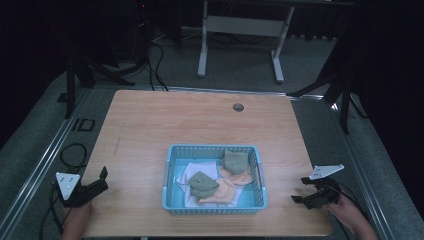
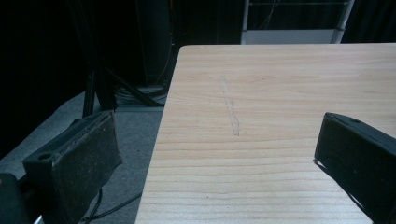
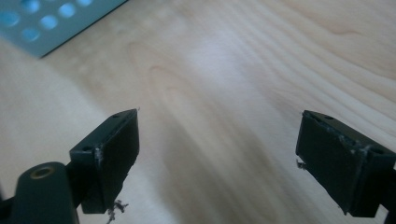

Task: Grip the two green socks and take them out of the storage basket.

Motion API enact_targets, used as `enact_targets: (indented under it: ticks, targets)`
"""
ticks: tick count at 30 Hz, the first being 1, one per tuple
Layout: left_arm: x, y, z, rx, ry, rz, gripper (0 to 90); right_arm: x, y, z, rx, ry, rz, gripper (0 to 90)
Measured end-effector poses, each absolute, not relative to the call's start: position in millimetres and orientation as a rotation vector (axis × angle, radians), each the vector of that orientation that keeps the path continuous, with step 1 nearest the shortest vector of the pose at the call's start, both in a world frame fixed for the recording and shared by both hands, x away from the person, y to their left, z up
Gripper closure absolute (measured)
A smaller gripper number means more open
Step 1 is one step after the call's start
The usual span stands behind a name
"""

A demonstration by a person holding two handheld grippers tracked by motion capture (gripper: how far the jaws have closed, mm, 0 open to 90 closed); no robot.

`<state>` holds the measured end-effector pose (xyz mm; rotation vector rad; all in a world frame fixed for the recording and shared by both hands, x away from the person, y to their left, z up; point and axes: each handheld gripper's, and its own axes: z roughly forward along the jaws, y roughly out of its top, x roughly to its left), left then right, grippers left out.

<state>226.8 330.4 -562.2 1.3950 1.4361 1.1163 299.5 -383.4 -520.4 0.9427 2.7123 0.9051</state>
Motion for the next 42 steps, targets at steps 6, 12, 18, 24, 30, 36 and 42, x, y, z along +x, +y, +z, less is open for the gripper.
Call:
enact_targets:
  ticks: [6, 12, 18, 24, 30, 36, 42]
  targets:
    - [227, 331, -562, 1.393, 1.437, 1.111, 0.5, 300, -370, -509, 0.856, 2.814, 0.908, 13.0]
    - [227, 331, -562, 1.392, 1.439, 1.108, 0.5, 303, -353, -495, 0.782, 2.852, 0.941, 13.2]
    - [227, 331, -562, 1.396, 1.437, 1.108, 0.5, 308, -328, -479, 0.674, 2.887, 0.935, 13.4]
    - [227, 331, -562, 1.396, 1.436, 1.106, 0.5, 314, -305, -462, 0.602, 2.904, 0.919, 13.4]
    - [227, 331, -562, 1.395, 1.436, 1.104, 0.5, 317, -283, -447, 0.502, 2.909, 0.931, 13.4]
    - [227, 331, -562, 1.395, 1.436, 1.103, 0.5, 323, -256, -445, 0.436, 2.972, 0.879, 13.4]
    - [227, 331, -562, 1.395, 1.436, 1.103, 0.5, 325, -227, -447, 0.365, 3.033, 0.837, 13.5]
